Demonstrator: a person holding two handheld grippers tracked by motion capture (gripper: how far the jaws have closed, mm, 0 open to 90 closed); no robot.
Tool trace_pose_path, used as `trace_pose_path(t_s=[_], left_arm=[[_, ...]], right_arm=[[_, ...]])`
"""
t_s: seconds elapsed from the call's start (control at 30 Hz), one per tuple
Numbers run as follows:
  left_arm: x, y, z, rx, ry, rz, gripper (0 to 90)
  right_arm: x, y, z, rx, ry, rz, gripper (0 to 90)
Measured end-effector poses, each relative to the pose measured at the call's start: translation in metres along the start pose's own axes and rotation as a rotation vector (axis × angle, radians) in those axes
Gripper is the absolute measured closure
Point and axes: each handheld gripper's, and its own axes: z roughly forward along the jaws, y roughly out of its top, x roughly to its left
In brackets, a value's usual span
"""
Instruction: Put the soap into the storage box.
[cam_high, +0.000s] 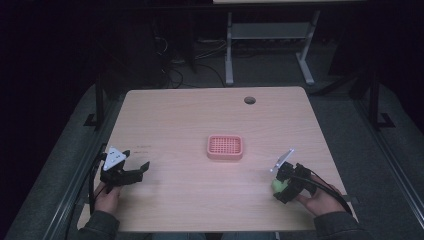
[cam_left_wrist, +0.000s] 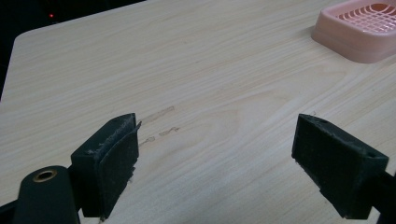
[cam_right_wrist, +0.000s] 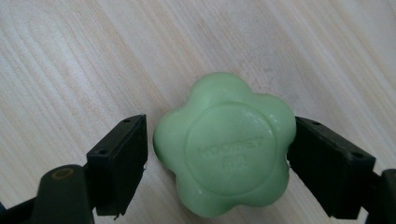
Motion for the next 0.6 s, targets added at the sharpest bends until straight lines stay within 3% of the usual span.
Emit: trace_pose_path(t_s=[0.6], left_arm=[[0.000, 0.000, 0.000, -0.001, 0.001, 0.000, 14.3]], right_arm=[[-0.002, 0.004, 0.012, 0.049, 0.007, 0.009, 21.5]])
